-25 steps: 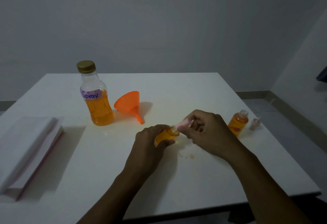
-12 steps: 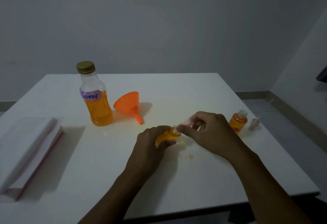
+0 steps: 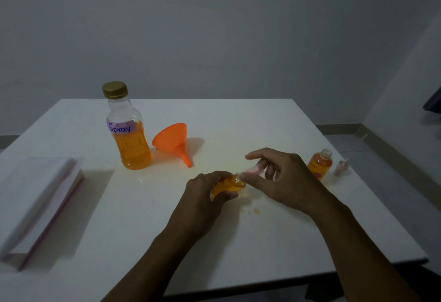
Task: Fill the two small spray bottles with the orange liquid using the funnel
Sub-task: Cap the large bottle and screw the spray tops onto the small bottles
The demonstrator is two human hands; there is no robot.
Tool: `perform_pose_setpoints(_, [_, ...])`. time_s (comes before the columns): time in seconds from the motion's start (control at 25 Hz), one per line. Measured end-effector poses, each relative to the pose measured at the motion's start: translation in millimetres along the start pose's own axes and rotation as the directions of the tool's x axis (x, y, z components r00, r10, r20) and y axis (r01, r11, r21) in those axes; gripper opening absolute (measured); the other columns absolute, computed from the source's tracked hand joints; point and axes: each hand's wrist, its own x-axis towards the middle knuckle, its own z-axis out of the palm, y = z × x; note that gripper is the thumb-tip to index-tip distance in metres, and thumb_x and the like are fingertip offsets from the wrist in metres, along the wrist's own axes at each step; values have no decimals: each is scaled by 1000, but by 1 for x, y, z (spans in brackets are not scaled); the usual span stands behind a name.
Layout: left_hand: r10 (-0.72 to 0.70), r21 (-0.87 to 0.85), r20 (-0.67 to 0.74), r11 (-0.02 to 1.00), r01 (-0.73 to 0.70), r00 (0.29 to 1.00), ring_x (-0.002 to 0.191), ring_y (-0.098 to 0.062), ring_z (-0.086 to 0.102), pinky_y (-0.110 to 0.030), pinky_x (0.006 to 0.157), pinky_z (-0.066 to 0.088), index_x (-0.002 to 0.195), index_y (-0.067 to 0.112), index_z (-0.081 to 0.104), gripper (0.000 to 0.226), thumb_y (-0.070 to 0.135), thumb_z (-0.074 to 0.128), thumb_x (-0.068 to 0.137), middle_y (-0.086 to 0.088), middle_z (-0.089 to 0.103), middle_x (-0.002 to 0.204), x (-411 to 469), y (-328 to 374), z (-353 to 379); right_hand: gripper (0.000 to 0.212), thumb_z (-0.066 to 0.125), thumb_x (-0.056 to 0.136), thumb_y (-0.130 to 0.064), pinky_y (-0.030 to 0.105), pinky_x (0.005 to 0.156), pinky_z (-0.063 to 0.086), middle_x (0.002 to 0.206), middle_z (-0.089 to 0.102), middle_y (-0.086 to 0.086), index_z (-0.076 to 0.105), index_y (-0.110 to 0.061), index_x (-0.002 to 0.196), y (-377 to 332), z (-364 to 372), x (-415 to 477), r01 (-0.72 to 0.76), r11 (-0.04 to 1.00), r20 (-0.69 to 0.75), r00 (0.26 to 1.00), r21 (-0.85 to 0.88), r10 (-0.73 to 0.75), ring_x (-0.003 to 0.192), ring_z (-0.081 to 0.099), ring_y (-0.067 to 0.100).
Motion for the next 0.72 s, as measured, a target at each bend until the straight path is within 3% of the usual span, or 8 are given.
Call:
perform_pose_setpoints(0.12, [2,35,68,999,-5,998,104,-9,53,-9,81,35,124,34,56,36,40,61,88,9,62,121,-2,2,2,23,75,83,-37,20,70,58,94,69,-18,71,-29,105,3,4,-2,55,998,74,996,6,-55,89,64,2])
perform_pose_setpoints(0.28, [34,96,8,995,-34,999,96,-12,53,-14,78,41,123,29,58,35,33,63,89,4,64,116,0,5,0,10,75,86,-27,13,69,55,87,72,-14,74,-23,95,-1,21,0,3,999,-65,998,-42,-5,82,66,2])
perform_pose_setpoints(0.44, [109,203,-91,975,-89,990,97,-19,61,-19,80,43,124,24,60,38,31,66,87,-3,67,115,-3,8,4,13,76,85,-26,13,70,55,87,74,-9,77,-19,95,-8,29,3,-83,997,-129,988,-3,81,81,68,4])
perform_pose_setpoints(0.6, [73,104,-144,993,-58,987,96,-17,63,-25,82,51,120,25,60,42,37,71,82,2,69,113,-3,2,-3,21,80,81,-27,23,72,61,89,75,-3,73,-21,100,-20,24,3,-122,950,-49,989,288,142,80,72,14])
perform_pose_setpoints(0.72, [9,21,-188,1000,-5,982,92,-11,65,-27,81,55,118,22,61,43,37,73,80,5,69,108,-7,-7,-21,44,81,80,-31,23,71,61,83,71,-1,63,-31,120,-17,25,-6,-188,934,43,982,305,184,81,70,15])
